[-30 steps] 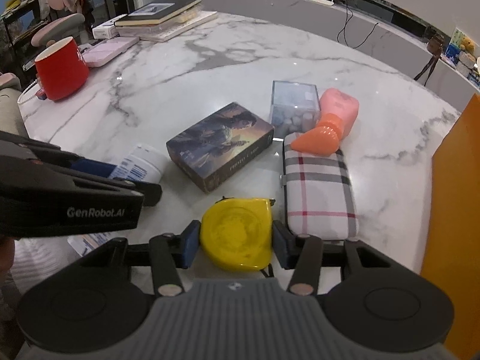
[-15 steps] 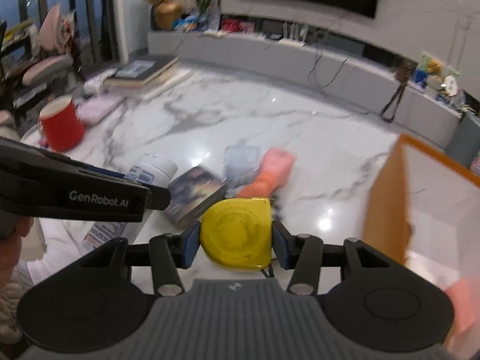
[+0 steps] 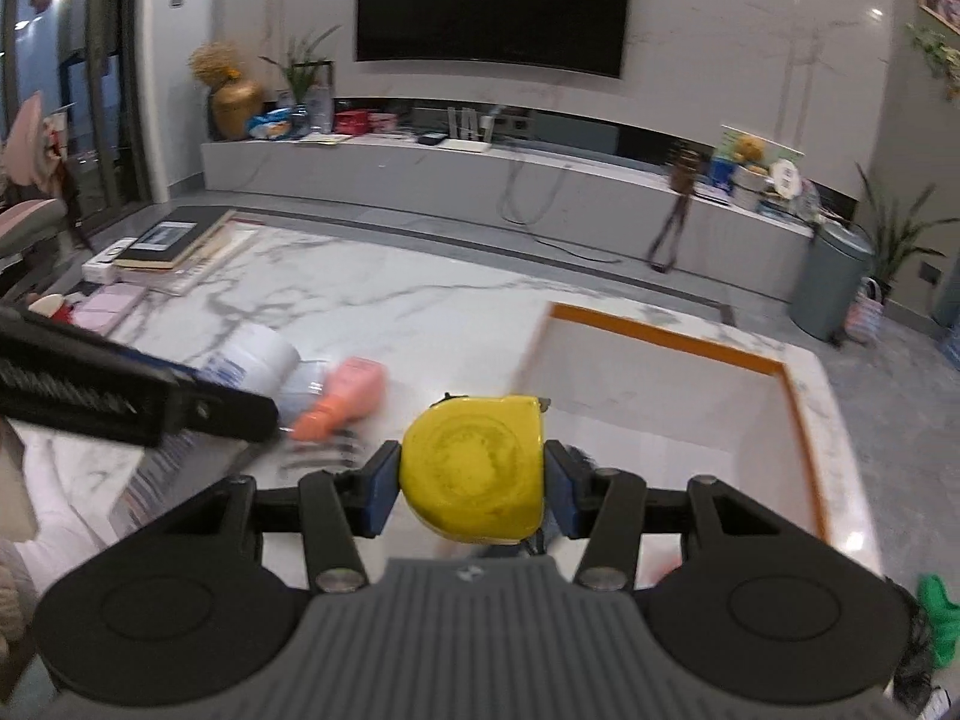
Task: Organize rigid objects
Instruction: 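Carry the white tube with left tool while right tool carries the tape measure to the orange box, then lower the white tube into the orange box with left tool while right tool lowers the tape measure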
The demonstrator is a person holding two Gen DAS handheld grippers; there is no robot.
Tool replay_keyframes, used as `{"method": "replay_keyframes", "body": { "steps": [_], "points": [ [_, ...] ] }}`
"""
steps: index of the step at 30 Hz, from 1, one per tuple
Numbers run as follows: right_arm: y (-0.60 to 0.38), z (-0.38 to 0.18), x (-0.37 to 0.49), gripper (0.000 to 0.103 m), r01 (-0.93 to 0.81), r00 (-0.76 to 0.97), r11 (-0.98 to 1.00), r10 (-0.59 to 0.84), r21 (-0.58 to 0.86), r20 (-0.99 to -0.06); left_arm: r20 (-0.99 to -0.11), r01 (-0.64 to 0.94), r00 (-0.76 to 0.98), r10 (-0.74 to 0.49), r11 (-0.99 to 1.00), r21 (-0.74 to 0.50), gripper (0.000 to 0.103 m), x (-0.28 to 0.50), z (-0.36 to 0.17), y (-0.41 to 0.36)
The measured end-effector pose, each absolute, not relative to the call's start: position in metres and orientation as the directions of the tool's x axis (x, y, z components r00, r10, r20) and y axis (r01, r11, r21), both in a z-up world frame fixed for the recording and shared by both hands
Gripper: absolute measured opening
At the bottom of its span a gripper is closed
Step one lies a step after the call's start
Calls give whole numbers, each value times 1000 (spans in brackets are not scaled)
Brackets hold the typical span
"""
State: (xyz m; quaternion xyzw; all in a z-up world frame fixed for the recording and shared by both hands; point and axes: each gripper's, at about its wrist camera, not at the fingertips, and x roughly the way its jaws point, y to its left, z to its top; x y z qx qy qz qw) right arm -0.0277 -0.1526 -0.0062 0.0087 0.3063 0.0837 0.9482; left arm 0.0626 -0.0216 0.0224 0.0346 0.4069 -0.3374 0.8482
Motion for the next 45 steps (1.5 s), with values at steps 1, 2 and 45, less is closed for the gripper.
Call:
{"method": "replay_keyframes", "body": {
  "steps": [1, 2, 45],
  "points": [
    [-161, -7, -29, 50, -138, 800, 988, 150, 65, -581, -715, 609, 427, -554, 761, -225, 50, 62, 23, -28],
    [-170, -8, -29, 50, -125, 801, 990, 135, 59, -584, -716, 622, 405, -568, 745, -239, 50, 63, 25, -39],
    [-242, -93, 82, 50, -122, 578, 984, 175, 127, -797, -865, 772, 368, -340, 630, 81, 50, 121, -60, -237]
  ]
}}
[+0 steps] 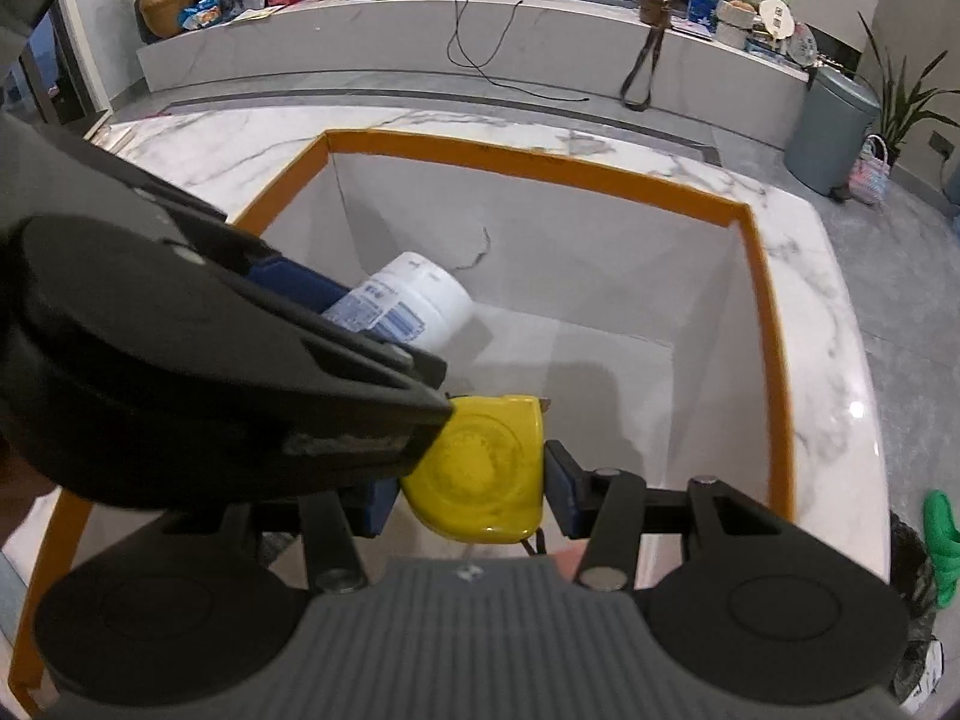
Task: Organize rigid objects
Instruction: 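Lower the white tube into the orange box with left tool while right tool lowers the tape measure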
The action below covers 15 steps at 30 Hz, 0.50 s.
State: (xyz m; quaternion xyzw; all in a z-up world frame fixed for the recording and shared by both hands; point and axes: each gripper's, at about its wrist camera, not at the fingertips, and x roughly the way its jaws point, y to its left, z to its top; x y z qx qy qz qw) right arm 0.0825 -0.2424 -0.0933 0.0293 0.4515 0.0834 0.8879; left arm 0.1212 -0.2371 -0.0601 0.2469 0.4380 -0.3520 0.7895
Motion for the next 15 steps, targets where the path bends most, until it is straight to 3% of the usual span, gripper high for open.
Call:
{"method": "replay_keyframes", "body": {
  "steps": [15],
  "points": [
    [-253, -102, 98, 50, -124, 562, 980, 200, 157, -803, -855, 768, 455, -247, 595, 237, 50, 117, -72, -246]
  ]
}}
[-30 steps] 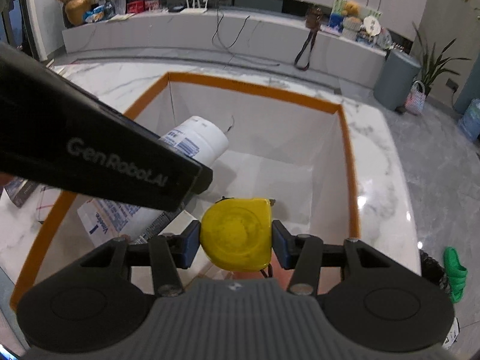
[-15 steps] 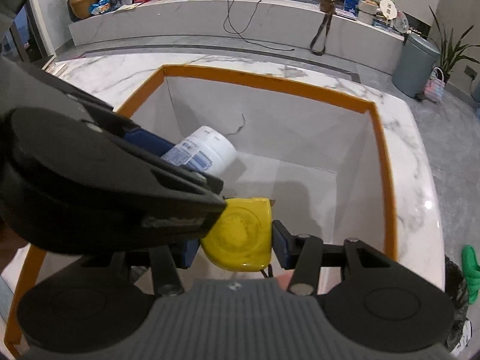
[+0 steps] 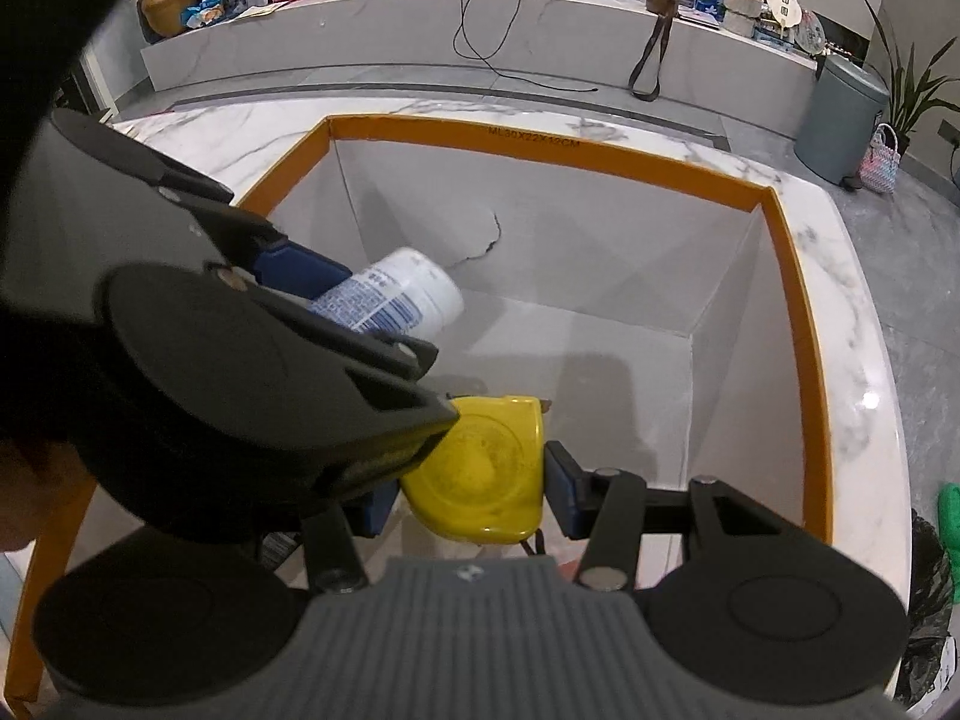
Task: Organize rigid objects
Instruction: 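Lower the white tube into the orange box with left tool while right tool lowers the tape measure, then open left tool releasing the tube while right tool releases the tape measure, then withdraw both tools from the orange box back to the table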
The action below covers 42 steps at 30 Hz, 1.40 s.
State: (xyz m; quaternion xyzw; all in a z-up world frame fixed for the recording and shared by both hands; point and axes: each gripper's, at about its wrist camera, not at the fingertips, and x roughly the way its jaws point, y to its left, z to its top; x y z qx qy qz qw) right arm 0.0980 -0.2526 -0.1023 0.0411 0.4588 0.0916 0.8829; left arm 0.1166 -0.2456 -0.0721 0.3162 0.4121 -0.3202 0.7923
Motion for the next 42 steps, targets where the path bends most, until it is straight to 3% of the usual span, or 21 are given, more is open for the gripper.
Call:
{"method": "replay_keyframes", "body": {
  "steps": [7, 9, 11, 23, 32, 37, 42],
  "points": [
    [-251, -103, 101, 51, -125, 561, 980, 199, 155, -804, -845, 756, 484, -228, 594, 273, 53, 117, -71, -245],
    [-252, -102, 100, 61, -122, 571, 981, 196, 153, -798, -845, 759, 483, -229, 591, 273, 53, 117, -72, -246],
    [-252, -100, 99, 68, -114, 583, 983, 184, 145, -791, -842, 763, 482, -240, 588, 269, 60, 117, -71, -246],
    [-250, -93, 90, 72, -104, 606, 988, 155, 116, -780, -818, 764, 448, -360, 630, 141, 74, 120, -47, -233],
    [-248, -75, 74, 73, -92, 644, 991, 137, 102, -753, -757, 753, 485, -437, 650, 107, 74, 114, -18, -211],
    [-242, -56, 65, 73, -103, 670, 989, 146, 103, -728, -680, 719, 585, -441, 671, 184, 74, 108, 5, -188],
    [-225, -35, 53, 73, -150, 701, 985, 171, 91, -693, -672, 690, 596, -438, 708, 151, 74, 115, 27, -154]
  ]
}}
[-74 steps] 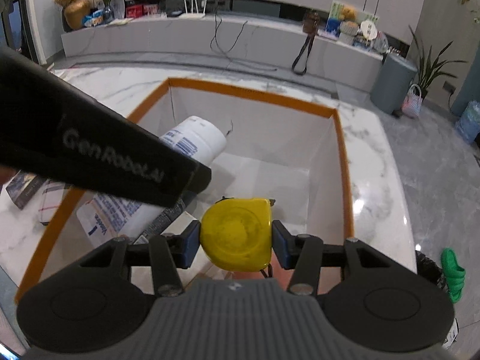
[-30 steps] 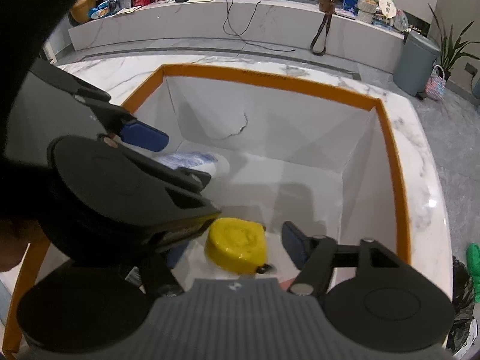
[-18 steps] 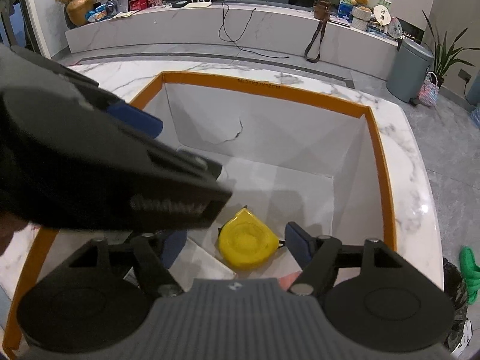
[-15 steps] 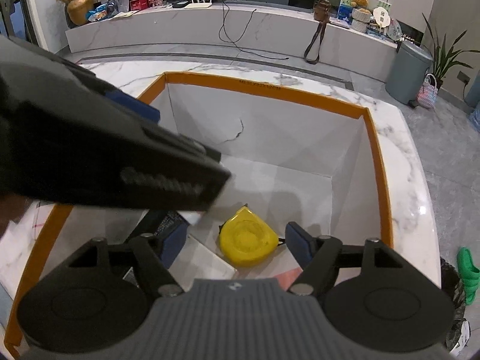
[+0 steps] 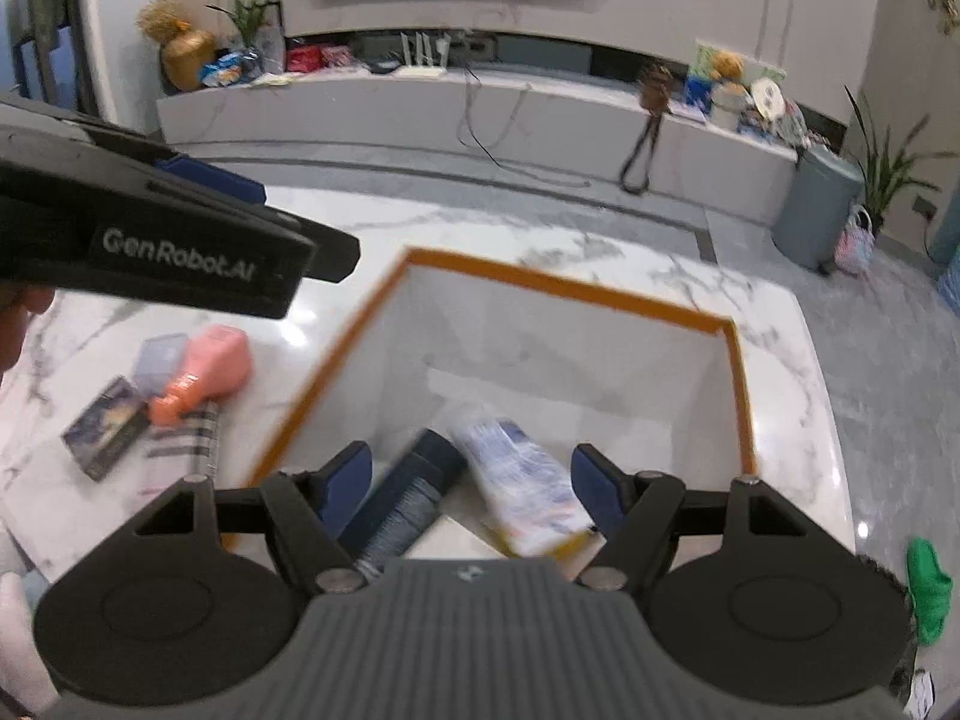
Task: Organize rigid objects
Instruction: 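Withdraw both tools from the orange box back to the table, then close left tool on the anime card box while right tool closes on the plaid case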
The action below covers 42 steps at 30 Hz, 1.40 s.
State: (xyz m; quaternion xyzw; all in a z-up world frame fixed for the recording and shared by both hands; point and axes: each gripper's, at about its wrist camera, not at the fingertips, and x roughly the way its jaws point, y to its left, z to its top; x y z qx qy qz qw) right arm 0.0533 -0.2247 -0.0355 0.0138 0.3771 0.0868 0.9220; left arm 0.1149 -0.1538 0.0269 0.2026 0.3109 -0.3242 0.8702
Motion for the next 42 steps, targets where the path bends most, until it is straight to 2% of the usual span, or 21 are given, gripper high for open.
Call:
{"method": "replay_keyframes", "body": {
  "steps": [8, 14, 25, 27, 31, 33, 35, 42],
  "points": [
    [-185, -4, 48, 73, -252, 721, 965, 240, 78, -650, -681, 683, 615, -398, 701, 207, 74, 110, 52, -105],
    [-149, 6, 45, 73, -326, 693, 940, 309, 99, -651, -729, 698, 585, -355, 679, 229, 74, 115, 50, -66],
    [-70, -26, 55, 71, -456, 563, 884, 379, 106, -735, -845, 653, 454, -281, 751, 101, 75, 152, -15, 7],
    [-57, -36, 59, 67, -478, 534, 873, 377, 97, -757, -859, 659, 440, -263, 744, 110, 76, 152, -28, 17],
    [-36, -55, 74, 67, -512, 473, 856, 357, 79, -806, -887, 660, 421, -189, 734, 156, 77, 159, -51, 28],
    [-32, -63, 81, 70, -520, 456, 852, 340, 64, -822, -896, 679, 403, -186, 718, 156, 79, 163, -58, 28],
    [-28, -70, 85, 78, -511, 439, 858, 322, 61, -839, -891, 683, 400, -216, 719, 133, 88, 164, -65, 30],
    [-25, -102, 102, 85, -473, 362, 877, 278, 81, -890, -904, 608, 377, -203, 791, 75, 88, 172, -96, 36]
  ]
}}
